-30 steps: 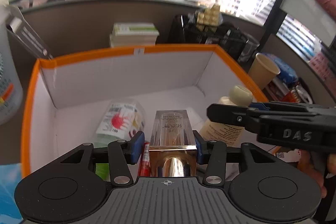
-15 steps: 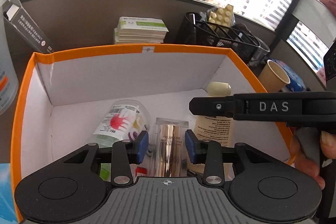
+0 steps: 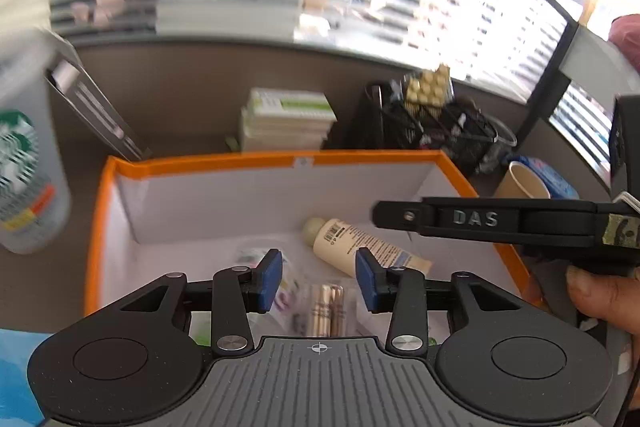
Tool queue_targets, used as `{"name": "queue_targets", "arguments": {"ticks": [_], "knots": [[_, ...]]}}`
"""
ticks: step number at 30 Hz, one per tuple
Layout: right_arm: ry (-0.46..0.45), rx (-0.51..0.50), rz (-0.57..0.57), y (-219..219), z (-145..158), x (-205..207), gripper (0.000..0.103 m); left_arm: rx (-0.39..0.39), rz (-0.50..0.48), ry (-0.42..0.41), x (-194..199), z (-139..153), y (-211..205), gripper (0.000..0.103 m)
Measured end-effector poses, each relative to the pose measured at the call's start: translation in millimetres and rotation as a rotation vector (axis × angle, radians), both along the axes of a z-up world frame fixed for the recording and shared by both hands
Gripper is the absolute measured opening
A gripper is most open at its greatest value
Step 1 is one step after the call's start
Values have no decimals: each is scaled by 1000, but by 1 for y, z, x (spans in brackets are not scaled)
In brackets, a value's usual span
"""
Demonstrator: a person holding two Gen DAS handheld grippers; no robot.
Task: Organize rigid objects
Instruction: 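Lower both held items into the orange box and open both grippers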
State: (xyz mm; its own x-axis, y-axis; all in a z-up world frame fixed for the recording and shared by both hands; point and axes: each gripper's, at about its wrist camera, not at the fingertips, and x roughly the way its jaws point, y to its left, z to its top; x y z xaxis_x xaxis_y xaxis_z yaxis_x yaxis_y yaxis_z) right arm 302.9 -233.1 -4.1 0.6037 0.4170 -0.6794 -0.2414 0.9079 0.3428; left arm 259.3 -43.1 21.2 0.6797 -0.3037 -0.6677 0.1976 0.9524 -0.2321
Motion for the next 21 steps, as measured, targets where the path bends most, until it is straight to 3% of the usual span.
{"name": "queue_targets", "arguments": {"ticks": [10, 12, 14, 21], "knots": [[-81, -14, -7, -2, 30, -35, 44, 65, 14, -129, -44, 30, -9, 66], [-92, -14, -7, -2, 35, -43, 45, 76, 14, -142, -51, 34, -11, 80], [-110, -22, -11, -2, 40, -51, 48, 80, 26, -152, -58, 38, -10, 87], [-157, -16, -16, -4, 53, -82, 54, 77, 66, -156, -75, 45, -3, 97]]}}
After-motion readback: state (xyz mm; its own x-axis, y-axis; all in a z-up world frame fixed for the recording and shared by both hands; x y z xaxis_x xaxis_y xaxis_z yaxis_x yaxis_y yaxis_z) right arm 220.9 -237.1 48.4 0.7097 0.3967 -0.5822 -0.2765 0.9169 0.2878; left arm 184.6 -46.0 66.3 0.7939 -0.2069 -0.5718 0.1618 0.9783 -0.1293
